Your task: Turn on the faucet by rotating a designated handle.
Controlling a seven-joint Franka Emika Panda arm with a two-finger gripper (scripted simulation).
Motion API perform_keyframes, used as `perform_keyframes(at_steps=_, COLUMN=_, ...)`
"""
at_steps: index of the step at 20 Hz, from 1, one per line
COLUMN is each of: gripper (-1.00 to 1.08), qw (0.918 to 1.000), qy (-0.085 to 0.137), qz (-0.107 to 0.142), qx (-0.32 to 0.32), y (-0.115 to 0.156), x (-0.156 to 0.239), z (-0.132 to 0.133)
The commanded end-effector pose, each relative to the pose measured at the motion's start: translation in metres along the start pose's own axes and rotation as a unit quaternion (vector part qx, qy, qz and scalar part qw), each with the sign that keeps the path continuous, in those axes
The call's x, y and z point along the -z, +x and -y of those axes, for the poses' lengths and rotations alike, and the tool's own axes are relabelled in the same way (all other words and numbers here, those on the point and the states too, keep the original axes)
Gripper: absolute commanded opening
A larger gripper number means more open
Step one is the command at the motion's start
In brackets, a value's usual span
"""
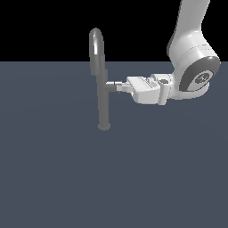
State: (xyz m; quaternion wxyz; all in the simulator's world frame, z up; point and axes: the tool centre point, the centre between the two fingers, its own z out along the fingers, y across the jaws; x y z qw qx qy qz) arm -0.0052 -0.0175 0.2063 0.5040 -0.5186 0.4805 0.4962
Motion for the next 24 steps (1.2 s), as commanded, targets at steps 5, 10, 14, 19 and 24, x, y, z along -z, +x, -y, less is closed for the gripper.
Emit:
perform_keyframes(at_steps=5, gripper=-1.00, qw=0.9998, qy=0.002, qz=0.000, qx=-0.019, y=0.041, x=0.000, z=0.001)
perform_keyframes(at_steps=10, gripper=-1.00, qw=1.0000, qy=-0.003, qz=0.003, qx=0.006, y=0.017, x=0.000, z=0.012)
perform_keyframes(at_steps=14, gripper=-1.00, qw=1.0000, qy=-0.001, qz=0.002, qx=-0.004, y=0.034, x=0.000, z=0.018)
perform_keyframes(at_steps=19, gripper=-1.00, qw=0.9999, qy=0.001, qz=0.001, qx=-0.015, y=0.055, x=0.000, z=0.024)
perform_keyframes(at_steps=24, gripper=-1.00, qw=0.9997, qy=0.003, qz=0.000, qx=-0.024, y=0.072, x=0.000, z=0.028)
